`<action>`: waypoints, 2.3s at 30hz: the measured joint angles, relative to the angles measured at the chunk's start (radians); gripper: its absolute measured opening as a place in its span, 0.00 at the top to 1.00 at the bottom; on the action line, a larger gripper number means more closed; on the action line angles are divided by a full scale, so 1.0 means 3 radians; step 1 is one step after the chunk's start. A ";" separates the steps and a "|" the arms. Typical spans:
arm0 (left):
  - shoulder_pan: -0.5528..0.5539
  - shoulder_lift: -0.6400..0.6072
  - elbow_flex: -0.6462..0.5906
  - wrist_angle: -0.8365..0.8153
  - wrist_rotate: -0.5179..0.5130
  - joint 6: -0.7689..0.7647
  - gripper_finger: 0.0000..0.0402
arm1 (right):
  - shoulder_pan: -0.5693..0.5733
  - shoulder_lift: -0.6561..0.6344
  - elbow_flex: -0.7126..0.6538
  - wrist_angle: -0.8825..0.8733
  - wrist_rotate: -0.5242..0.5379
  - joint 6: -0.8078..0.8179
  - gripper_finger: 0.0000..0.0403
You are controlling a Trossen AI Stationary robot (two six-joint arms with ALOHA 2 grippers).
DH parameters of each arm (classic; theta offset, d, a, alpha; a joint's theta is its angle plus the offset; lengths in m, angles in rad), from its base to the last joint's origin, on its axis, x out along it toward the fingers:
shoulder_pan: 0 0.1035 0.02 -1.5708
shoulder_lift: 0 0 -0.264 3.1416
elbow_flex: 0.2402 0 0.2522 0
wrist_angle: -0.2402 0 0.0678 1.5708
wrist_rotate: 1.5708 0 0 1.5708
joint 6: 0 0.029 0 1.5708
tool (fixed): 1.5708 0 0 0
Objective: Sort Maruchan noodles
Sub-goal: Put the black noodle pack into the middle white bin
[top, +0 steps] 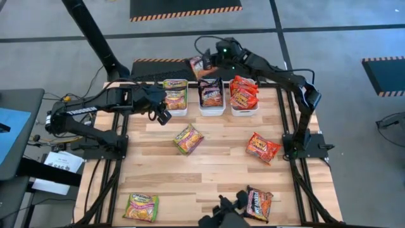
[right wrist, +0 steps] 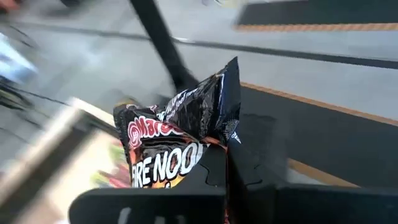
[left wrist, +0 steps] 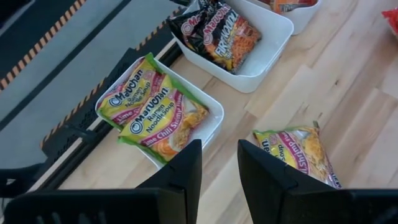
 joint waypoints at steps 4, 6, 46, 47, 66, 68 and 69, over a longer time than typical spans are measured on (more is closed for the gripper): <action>0.0030 0.0000 0.0000 0.0000 0.0005 0.0041 0.77 | -0.0019 -0.0065 -0.0001 0.0056 -0.0124 0.0038 0.98; 0.0033 0.0000 0.0000 0.0000 0.0004 0.0041 0.77 | -0.0017 -0.0160 -0.0002 -0.0065 -0.0055 -0.0015 0.98; 0.0031 -0.0001 0.0001 0.0208 0.0089 -0.0015 0.77 | 0.0594 -0.1443 -0.3287 0.3064 0.0616 0.0054 0.98; 0.0031 -0.0001 0.0001 0.0214 0.0089 -0.0015 0.77 | 0.0631 -0.1388 -0.3287 0.3074 0.0667 0.0023 0.98; 0.0031 0.0000 0.0001 0.0224 0.0085 0.0005 0.77 | 0.0702 -0.0672 -0.3152 0.3364 0.0942 0.0053 0.98; 0.0030 0.0000 0.0001 0.0224 0.0085 0.0008 0.77 | 0.0710 -0.0596 -0.3082 0.3374 0.0931 0.0057 0.98; 0.0029 0.0000 0.0001 0.0224 0.0086 0.0009 0.77 | 0.0713 -0.0562 -0.3058 0.3368 0.0926 0.0066 0.97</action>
